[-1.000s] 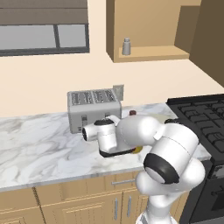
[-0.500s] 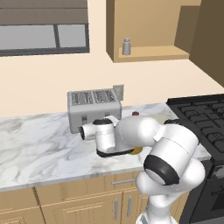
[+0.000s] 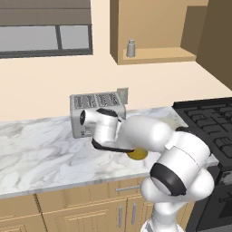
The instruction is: Retrieve the bottle and the shaker from the cabinet and place them next to the mixing bowl on the counter. Then add garlic from the fridge to the mixing bowl.
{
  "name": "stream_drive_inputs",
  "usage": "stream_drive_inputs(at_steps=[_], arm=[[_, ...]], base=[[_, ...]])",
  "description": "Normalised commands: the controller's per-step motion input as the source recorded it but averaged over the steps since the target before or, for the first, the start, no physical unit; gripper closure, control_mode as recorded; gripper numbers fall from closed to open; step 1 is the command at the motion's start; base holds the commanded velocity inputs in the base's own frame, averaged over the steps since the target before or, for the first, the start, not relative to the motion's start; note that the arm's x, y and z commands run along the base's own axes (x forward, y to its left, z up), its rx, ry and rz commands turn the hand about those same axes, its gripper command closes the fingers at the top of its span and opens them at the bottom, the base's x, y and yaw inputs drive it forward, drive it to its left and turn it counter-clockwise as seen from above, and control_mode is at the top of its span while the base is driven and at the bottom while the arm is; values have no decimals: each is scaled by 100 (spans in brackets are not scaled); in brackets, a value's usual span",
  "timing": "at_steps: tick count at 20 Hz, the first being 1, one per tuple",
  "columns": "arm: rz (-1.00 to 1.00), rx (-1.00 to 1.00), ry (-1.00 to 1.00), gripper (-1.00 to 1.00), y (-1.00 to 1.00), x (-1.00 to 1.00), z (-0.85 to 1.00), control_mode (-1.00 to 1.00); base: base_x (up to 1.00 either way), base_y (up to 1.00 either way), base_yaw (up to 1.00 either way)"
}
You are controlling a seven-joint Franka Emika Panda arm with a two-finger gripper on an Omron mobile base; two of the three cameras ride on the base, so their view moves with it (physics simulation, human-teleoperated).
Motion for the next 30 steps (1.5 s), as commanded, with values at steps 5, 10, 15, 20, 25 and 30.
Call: stream_drive_inputs(at_steps=[5, 10, 15, 20, 25, 30], arm=[[-2, 48, 14, -100, -8, -37, 93, -100], [6, 35, 13, -100, -7, -41, 100, -100], [28, 12, 22, -100, -19, 0, 95, -100], [45, 20, 20, -100, -60, 11, 28, -100], [52, 16, 5, -100, -60, 5, 25, -100], [55, 3, -30, -100, -32, 1, 9, -100]], base=[[0, 0, 0], [0, 0, 0], [0, 0, 0], [0, 0, 0], [0, 0, 0], [0, 0, 0]])
